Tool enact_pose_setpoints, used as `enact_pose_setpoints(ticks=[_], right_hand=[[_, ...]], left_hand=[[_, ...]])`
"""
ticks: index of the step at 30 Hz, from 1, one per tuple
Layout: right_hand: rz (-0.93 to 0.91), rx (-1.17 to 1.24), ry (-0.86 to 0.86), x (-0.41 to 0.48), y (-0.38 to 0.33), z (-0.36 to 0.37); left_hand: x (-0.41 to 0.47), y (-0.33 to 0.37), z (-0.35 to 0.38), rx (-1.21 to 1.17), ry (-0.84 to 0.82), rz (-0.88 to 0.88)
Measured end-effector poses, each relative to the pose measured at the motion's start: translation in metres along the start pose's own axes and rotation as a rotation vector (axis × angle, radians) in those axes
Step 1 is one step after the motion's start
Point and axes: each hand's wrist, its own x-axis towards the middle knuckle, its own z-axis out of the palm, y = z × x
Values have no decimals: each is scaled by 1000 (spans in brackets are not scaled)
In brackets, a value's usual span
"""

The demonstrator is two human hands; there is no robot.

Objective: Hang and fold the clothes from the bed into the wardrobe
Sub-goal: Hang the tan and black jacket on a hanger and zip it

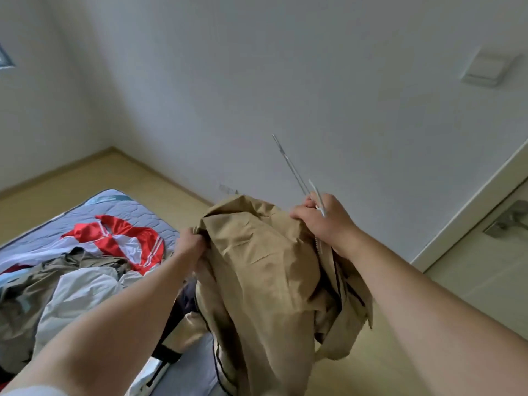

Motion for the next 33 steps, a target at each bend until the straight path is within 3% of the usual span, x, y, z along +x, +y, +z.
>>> enact_pose_setpoints(ticks=[3,5,10,14,17,20,26,30,33], right_hand=[[33,-372,167,3,27,-12],[46,-474,241,2,37,-9],[34,-321,243,-3,36,9],[-65,-87,83,-3,22,20],[6,80,-1,-5,21,25],[75,68,140,-4,30,27],[106,210,278,4,11,10],[6,222,267,6,2,-3],[4,244,257,3,9,-14]], left_hand=[[-14,57,-4,158,157,267],[-29,97,-6,196,196,465],[-78,167,-5,366,122,801],[-115,184,18,586,11,975],[-129,187,31,504,35,957],[-125,187,29,431,59,915],[-89,147,1,698,-182,889],[-62,79,1,730,-116,596],[-59,46,16,297,-192,258]])
